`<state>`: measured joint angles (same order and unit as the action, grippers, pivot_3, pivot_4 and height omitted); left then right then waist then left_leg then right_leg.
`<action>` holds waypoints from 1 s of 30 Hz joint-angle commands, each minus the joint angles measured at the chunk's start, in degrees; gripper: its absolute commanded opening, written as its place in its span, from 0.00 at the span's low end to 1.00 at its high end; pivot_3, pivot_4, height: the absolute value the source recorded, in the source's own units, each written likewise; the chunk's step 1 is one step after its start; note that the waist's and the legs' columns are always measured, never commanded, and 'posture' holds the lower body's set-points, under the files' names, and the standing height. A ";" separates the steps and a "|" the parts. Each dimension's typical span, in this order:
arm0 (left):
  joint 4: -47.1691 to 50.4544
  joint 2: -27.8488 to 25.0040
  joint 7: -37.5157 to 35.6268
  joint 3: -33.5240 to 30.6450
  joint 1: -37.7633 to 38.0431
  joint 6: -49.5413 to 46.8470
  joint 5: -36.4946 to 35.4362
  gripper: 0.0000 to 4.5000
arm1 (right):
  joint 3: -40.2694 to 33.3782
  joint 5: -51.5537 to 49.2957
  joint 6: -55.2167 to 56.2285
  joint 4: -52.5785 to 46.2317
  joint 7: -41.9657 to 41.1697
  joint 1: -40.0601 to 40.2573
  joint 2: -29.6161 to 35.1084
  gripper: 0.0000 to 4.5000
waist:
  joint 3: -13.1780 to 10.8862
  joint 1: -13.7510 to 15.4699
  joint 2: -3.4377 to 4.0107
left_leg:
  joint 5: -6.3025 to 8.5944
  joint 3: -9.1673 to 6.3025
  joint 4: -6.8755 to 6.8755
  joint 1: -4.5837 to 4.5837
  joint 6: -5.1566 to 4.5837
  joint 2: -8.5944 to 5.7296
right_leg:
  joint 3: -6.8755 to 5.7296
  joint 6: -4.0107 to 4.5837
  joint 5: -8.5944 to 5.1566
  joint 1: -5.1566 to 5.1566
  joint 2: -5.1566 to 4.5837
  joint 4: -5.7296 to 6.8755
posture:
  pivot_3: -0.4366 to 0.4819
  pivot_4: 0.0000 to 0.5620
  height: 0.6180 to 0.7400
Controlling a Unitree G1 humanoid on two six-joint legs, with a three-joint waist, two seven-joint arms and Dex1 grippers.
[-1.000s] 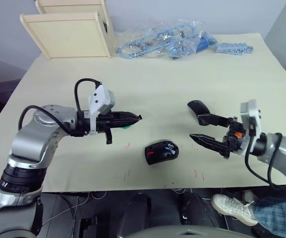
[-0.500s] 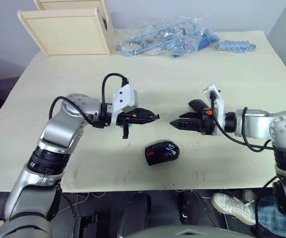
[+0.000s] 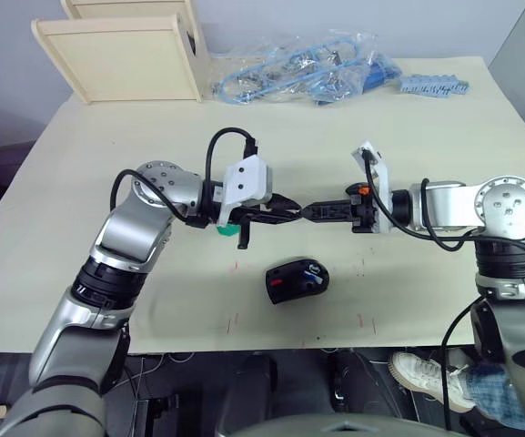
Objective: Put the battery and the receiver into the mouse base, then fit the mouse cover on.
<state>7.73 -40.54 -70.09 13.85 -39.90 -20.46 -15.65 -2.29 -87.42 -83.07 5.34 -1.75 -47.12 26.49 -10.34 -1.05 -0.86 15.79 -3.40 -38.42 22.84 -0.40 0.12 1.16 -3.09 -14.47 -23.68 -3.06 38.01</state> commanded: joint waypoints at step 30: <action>1.43 1.07 1.07 -1.95 0.86 0.68 -0.25 0.00 | -0.55 -6.10 -0.53 0.23 2.51 -1.35 0.39 0.01 | 0.00 -0.10 0.00 | 0.00 0.00 0.00 0.00 0.00 0.00 | 0.00 0.00 0.00 0.00 0.01 0.01 | 0.48 0.27 1.00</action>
<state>7.57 -39.35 -69.55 13.77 -39.66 -18.87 -14.71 -2.23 -91.97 -83.47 7.19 1.57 -47.35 26.44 -10.34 -1.14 -0.85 15.79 -3.40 -38.42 22.84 -0.40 0.12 1.16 -3.09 -14.47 -23.68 -3.05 38.02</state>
